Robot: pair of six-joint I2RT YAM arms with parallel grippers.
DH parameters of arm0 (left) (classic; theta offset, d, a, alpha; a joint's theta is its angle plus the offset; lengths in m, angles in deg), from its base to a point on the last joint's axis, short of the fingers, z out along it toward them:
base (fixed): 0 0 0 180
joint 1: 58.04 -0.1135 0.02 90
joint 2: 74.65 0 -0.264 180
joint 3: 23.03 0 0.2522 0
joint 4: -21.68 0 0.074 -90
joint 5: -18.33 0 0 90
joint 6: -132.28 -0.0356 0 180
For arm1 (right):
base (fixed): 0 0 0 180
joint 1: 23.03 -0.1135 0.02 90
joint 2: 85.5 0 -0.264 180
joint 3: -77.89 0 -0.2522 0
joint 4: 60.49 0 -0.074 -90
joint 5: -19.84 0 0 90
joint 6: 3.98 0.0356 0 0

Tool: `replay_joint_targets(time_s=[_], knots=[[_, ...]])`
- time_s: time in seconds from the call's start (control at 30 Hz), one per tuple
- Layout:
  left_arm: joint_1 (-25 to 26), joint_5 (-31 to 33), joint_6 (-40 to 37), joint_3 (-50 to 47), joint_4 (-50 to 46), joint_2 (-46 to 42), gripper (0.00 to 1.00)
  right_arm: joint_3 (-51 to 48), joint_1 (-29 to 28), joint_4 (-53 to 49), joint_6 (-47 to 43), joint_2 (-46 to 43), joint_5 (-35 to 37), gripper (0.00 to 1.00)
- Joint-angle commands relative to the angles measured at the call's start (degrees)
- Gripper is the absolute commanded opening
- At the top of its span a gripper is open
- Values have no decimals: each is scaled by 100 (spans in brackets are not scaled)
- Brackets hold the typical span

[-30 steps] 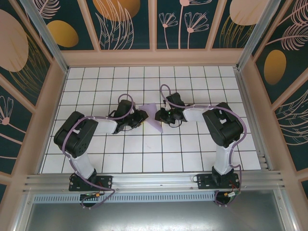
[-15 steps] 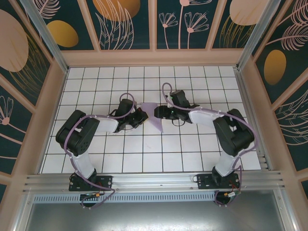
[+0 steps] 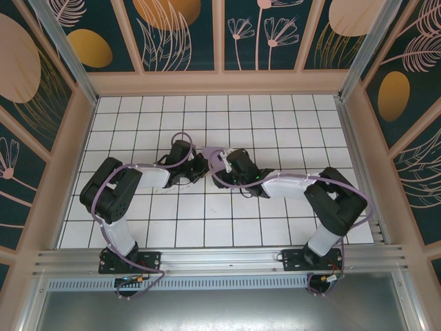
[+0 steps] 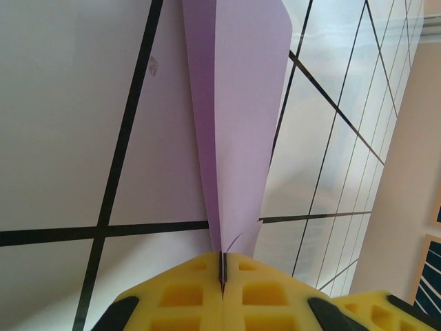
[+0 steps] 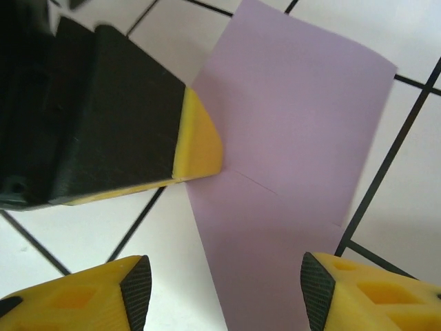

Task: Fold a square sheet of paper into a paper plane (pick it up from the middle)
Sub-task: Fold the wing for the fifth time at the center of the table.

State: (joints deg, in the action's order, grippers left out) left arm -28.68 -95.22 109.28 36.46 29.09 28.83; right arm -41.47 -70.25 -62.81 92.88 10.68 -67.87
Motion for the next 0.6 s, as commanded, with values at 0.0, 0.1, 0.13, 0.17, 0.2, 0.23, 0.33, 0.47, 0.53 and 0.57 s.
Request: replay_joint_targets(time_s=[0.0,0.1,0.13,0.17,0.2,0.23,0.33,0.47,0.53,0.57], knots=[[17,-34,141,98,-61,-159,3,123,-106,319,-333,389,661,62],[17,-53,186,79,-31,-162,3,187,-197,501,-355,659,975,62],[17,-45,203,76,-35,-171,3,215,-220,553,-358,733,1094,62],[17,-53,221,76,-38,-179,3,221,-248,625,-384,785,1178,61],[17,-53,225,76,-50,-179,3,225,-265,688,-410,833,1222,61],[17,-48,245,73,-59,-193,3,217,-294,754,-452,867,1291,60],[17,-39,286,50,-58,-196,4,157,-375,945,-543,947,1516,57],[17,-38,343,50,-60,-193,4,49,-441,1143,-625,985,1773,55],[17,-31,351,58,-76,-190,4,17,-472,1215,-663,980,1837,54],[17,-27,352,68,-95,-196,4,19,-484,1229,-689,981,1851,53]])
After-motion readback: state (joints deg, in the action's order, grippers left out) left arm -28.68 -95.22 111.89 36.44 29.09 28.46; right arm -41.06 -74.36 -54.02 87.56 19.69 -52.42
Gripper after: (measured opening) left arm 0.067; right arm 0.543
